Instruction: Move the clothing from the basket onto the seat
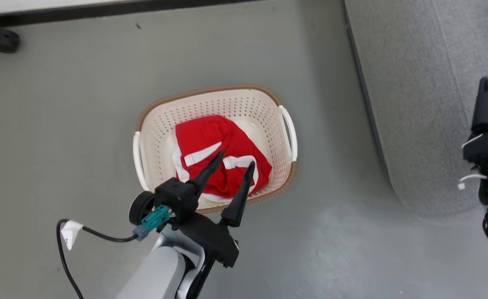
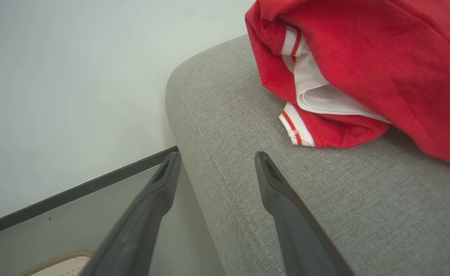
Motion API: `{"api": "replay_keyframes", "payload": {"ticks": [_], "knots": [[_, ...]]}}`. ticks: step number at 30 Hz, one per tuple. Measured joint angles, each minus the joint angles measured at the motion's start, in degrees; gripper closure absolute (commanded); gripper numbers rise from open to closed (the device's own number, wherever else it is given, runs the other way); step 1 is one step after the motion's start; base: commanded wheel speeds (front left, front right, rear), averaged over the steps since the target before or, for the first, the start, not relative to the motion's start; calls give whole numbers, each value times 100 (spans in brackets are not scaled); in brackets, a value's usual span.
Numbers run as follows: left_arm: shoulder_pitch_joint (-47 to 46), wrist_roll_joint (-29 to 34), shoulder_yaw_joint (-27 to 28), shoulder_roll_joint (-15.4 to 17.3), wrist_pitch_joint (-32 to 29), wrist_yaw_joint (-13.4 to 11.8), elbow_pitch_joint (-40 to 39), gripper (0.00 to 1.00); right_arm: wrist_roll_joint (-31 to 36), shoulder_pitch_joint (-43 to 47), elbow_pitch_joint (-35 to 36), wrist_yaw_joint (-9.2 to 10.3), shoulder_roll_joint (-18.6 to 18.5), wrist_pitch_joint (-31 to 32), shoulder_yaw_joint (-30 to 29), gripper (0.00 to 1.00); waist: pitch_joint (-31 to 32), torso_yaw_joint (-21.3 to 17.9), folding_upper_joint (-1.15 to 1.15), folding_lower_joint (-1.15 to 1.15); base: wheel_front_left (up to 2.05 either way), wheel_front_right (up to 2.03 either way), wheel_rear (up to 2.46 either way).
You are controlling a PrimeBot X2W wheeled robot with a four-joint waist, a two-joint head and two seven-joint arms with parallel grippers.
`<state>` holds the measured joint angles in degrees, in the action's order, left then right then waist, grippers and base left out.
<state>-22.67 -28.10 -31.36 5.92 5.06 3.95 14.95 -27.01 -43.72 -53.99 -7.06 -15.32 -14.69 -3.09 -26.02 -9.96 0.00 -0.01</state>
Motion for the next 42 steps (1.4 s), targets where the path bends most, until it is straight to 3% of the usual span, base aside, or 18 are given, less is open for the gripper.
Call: {"api": "replay_keyframes", "payload": {"ticks": [15, 25, 34, 42], "knots": [[323, -405, 400, -113, 572, -170, 750, 0, 265, 1220, 1169, -1, 353, 0, 824, 0, 980, 750, 0, 0, 0, 0, 0], [708, -483, 724, -89, 744, -297, 1170, 0, 268, 2037, 1675, -1, 593, 0, 972, 0, 1617, 1186, 0, 0, 0, 0, 0], [1033, -642, 1072, -7, 833, -448, 1292, 0, 444, 2571, 1973, -1, 906, 0, 969, 0, 2099, 1362, -1, 0, 0, 0, 0], [1035, -655, 1247, 45, 886, -499, 1343, 0, 584, 2855, 2158, -1, 951, 0, 994, 0, 2314, 1313, -1, 1, 0, 0, 0]]}}
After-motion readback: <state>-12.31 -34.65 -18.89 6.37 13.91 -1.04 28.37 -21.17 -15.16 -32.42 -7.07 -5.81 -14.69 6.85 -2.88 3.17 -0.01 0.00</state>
